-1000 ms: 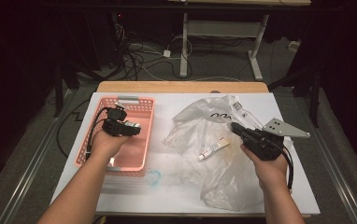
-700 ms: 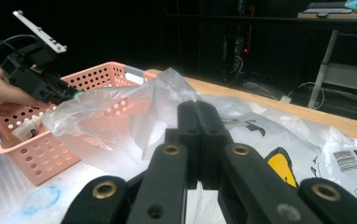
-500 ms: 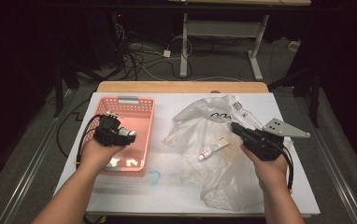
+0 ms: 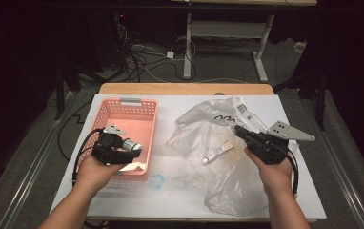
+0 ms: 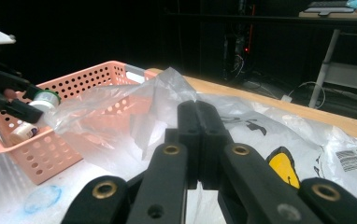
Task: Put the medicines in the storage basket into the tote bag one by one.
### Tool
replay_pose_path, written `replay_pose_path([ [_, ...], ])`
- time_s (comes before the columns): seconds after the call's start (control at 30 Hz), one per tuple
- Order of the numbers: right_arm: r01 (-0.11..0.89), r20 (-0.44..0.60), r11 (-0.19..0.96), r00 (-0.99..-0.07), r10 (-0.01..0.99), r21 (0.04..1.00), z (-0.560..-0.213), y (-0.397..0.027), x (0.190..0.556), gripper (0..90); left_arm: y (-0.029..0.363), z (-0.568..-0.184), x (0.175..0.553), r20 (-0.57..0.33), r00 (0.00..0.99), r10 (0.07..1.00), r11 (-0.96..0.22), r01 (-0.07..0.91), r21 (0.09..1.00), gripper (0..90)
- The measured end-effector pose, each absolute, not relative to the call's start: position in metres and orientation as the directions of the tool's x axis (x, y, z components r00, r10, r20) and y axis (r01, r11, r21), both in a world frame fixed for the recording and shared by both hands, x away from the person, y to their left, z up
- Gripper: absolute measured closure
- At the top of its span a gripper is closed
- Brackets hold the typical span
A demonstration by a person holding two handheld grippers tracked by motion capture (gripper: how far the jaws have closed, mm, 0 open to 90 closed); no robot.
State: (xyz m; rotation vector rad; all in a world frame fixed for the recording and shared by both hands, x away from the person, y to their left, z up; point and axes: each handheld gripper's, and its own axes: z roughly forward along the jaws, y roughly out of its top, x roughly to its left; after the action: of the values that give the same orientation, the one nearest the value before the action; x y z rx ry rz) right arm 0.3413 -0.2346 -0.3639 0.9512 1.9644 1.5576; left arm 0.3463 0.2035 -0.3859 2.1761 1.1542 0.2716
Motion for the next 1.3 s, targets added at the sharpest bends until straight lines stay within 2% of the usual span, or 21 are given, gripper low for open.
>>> replay_pose_path([
  [0.53,0.236,0.066,0.122,-0.657,0.751,0.964,-0.365,-0.235,0.342,90.0,0.159,-0.375,0.322,-0.126,0.706,0.697,-0.467,0.580,0.667,35.4],
  [1.3,0.232,0.061,0.125,-0.659,0.750,0.965,-0.364,-0.235,0.341,90.0,0.094,-0.407,0.311,-0.133,0.792,0.596,-0.546,0.521,0.656,35.4],
])
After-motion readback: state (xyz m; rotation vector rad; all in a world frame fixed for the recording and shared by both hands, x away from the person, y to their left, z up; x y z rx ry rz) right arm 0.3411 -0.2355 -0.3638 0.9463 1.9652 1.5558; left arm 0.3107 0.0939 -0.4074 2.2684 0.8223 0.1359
